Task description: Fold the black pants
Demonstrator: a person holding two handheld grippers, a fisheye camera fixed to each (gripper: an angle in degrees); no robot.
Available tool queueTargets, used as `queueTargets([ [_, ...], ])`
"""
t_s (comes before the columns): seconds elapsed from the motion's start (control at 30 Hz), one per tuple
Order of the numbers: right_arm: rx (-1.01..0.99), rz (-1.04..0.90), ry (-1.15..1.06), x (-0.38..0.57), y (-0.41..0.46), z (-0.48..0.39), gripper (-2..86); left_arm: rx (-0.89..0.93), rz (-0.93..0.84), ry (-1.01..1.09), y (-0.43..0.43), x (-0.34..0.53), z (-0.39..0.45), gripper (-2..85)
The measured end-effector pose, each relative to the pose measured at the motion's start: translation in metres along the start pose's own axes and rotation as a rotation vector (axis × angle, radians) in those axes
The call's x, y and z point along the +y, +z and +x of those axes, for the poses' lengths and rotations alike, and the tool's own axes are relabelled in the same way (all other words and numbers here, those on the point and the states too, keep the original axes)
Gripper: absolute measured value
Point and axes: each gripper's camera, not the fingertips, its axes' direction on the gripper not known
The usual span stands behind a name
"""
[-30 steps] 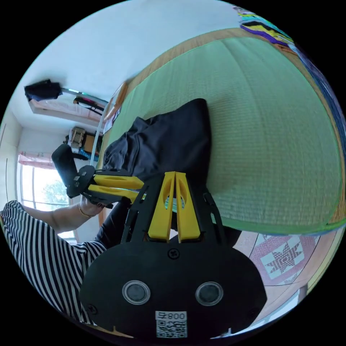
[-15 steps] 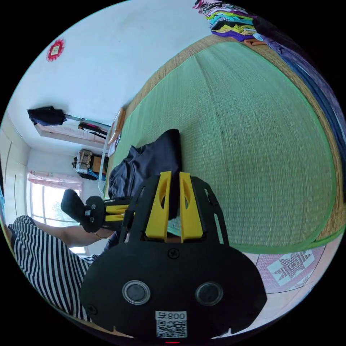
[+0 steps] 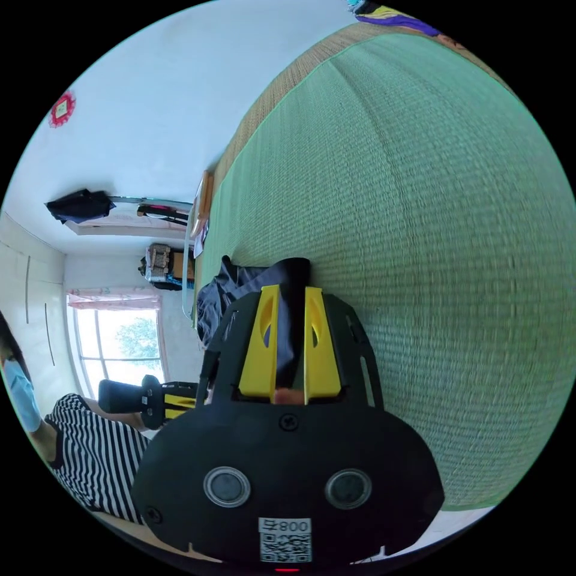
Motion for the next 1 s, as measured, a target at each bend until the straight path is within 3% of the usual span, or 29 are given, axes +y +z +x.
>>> queueTargets([
  [0.53,0.010,0.211,0.083,0.024,-0.088,-0.039,1.8,0.146,0.137,-0.024,-0.042,0.093,-0.022,1.6],
  [1.0,0.028,0.259,-0.103,-0.005,-0.061,-0.246,1.9,0.205,0.382,-0.264,-0.133,0.279,-0.118,1.5],
])
